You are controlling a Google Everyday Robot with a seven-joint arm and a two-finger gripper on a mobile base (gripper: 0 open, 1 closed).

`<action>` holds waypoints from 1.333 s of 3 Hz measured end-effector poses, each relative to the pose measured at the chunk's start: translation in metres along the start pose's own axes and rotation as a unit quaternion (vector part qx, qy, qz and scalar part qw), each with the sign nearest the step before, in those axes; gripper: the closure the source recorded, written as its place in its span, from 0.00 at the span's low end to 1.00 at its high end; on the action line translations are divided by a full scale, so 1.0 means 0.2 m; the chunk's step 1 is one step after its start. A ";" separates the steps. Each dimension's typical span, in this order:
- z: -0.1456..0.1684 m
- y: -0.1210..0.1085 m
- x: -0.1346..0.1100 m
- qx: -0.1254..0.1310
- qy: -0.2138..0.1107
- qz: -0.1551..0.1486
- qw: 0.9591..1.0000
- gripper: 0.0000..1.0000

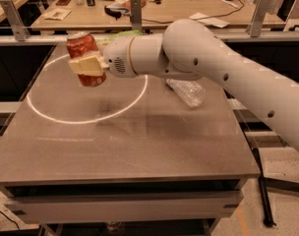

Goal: Place coke can upright

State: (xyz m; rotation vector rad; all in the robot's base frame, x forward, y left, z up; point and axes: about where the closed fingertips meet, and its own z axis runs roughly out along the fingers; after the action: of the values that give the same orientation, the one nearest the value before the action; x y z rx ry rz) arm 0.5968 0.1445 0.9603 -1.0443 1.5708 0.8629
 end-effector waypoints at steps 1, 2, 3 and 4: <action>0.00 0.02 0.05 0.003 -0.016 -0.005 1.000 1.00; 0.00 0.07 0.13 0.013 -0.018 -0.003 1.000 1.00; -0.01 0.11 0.20 0.026 -0.017 0.013 0.999 1.00; 0.00 0.14 0.26 0.043 -0.021 0.017 0.999 1.00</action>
Offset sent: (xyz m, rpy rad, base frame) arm -0.0244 -0.0046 -0.0450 0.0313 -0.0204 -0.0559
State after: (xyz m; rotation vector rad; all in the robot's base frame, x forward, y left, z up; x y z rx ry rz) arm 0.5650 0.1437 0.9113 -0.9366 1.5801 0.8279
